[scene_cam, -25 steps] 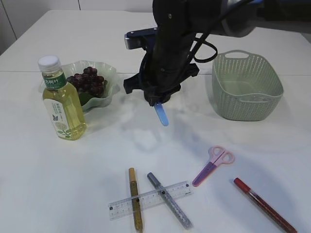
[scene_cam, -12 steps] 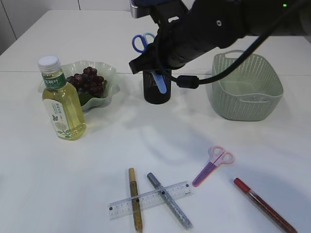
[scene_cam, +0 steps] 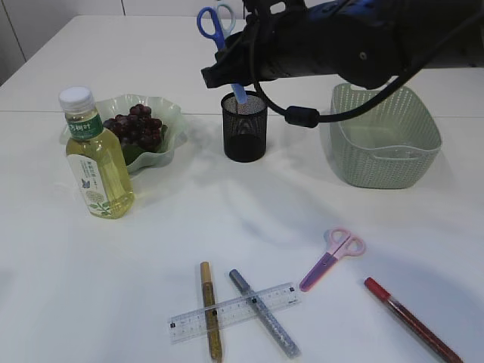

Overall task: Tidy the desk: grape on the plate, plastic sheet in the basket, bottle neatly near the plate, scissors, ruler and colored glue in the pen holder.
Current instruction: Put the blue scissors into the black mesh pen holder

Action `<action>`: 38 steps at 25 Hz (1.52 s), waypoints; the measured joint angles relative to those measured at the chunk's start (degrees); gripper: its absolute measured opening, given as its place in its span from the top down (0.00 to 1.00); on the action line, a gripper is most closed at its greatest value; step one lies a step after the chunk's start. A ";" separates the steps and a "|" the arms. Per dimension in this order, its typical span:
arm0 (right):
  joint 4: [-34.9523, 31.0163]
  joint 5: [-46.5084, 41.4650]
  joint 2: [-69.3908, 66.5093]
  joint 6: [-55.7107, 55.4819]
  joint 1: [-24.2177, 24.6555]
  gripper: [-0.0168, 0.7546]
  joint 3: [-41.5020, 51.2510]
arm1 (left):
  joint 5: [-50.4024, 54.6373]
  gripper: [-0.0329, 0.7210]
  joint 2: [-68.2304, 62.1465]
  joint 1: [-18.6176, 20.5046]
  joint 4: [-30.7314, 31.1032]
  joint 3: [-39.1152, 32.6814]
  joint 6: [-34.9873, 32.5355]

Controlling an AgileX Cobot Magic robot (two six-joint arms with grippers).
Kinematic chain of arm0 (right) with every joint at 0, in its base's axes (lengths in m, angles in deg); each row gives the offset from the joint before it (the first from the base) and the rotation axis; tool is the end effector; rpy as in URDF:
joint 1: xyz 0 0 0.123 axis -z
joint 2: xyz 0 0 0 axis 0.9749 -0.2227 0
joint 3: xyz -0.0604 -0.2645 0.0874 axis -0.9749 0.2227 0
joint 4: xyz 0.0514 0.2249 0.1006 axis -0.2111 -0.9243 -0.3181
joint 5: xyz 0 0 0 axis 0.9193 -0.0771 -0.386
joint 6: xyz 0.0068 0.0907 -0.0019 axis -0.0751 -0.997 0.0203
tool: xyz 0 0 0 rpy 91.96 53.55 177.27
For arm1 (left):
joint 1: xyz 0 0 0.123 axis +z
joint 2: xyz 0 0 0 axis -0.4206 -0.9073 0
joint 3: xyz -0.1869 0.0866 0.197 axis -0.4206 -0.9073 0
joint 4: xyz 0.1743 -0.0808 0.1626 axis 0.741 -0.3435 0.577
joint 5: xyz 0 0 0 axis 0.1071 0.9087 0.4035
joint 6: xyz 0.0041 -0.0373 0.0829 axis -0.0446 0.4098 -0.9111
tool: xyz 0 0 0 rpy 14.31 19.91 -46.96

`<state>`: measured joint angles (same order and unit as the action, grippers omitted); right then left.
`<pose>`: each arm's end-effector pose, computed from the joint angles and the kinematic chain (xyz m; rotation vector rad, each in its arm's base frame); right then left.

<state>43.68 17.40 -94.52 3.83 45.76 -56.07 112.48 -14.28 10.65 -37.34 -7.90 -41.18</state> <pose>0.3725 0.2246 0.2853 -0.6843 1.8698 0.2212 0.1347 -0.0458 0.3700 0.2376 2.5105 -0.2980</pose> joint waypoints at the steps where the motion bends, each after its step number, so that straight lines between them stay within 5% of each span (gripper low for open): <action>1: 0.00 1.61 -0.23 0.00 0.66 0.74 0.00 | -0.06 0.38 0.00 0.00 0.00 0.00 0.00; 20: -5.08 24.98 -11.83 -0.10 8.52 0.74 -1.91 | -3.29 0.38 0.00 0.00 -0.05 0.00 0.00; 38: -6.70 25.62 -24.05 2.43 9.34 0.74 -14.36 | -6.60 0.38 0.00 0.00 0.36 0.00 0.00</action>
<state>36.98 43.02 -118.56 6.26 55.10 -70.43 105.88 -14.28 10.65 -36.98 -7.90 -41.18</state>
